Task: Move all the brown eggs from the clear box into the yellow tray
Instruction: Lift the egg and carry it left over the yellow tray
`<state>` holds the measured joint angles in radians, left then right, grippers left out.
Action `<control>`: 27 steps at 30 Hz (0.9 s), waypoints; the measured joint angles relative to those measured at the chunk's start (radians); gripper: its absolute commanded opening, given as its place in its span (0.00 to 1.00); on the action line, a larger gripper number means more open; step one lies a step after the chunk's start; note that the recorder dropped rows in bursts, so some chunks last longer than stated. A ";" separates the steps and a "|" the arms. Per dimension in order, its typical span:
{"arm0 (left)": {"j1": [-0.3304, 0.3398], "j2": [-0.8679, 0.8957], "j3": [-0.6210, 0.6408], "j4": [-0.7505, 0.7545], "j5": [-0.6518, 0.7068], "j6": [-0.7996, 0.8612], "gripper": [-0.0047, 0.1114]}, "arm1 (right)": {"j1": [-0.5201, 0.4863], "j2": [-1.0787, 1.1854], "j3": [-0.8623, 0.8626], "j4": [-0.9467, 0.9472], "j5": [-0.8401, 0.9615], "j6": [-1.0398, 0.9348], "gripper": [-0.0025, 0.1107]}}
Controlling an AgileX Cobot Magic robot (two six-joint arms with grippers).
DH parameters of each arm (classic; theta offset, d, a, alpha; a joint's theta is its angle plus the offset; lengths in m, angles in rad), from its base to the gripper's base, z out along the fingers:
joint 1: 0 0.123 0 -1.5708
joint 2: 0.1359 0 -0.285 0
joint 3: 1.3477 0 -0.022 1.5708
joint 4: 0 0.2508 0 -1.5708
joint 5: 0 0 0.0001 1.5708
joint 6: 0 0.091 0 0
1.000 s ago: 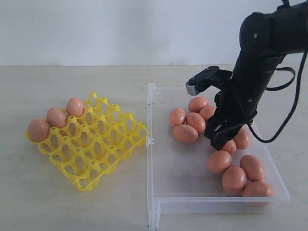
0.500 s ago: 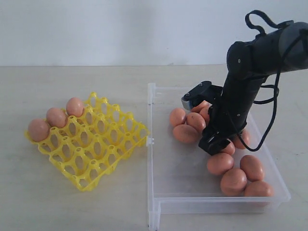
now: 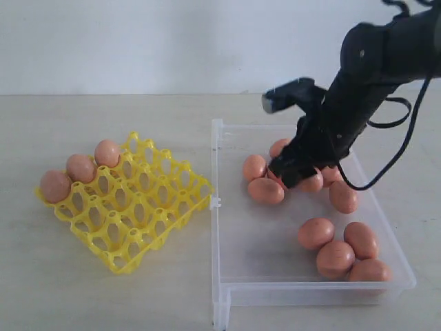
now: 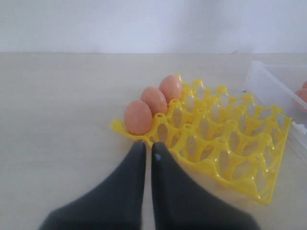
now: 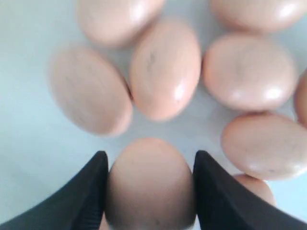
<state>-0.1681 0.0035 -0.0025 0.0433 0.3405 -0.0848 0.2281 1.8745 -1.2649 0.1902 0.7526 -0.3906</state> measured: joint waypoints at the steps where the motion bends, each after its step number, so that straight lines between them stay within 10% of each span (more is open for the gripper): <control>1: 0.000 0.000 0.000 0.000 0.000 0.000 0.08 | -0.002 -0.057 0.000 0.111 -0.025 0.009 0.02; 11: 0.000 0.000 0.000 0.000 0.000 0.000 0.08 | 0.392 -0.220 0.000 0.665 -0.366 -0.333 0.02; 15: 0.000 0.000 0.000 0.000 0.000 0.000 0.08 | 0.622 -0.189 0.000 0.695 -0.858 -0.377 0.02; 20: 0.000 0.000 0.000 0.000 0.000 0.000 0.08 | 0.740 -0.127 0.000 0.597 -1.493 0.241 0.02; 27: 0.000 0.000 0.000 0.000 0.000 0.000 0.08 | 0.582 -0.049 0.000 -0.294 -1.484 1.197 0.02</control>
<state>-0.1681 0.0035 -0.0025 0.0433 0.3405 -0.0848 0.8105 1.8255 -1.2649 -0.1035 -0.7318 0.8064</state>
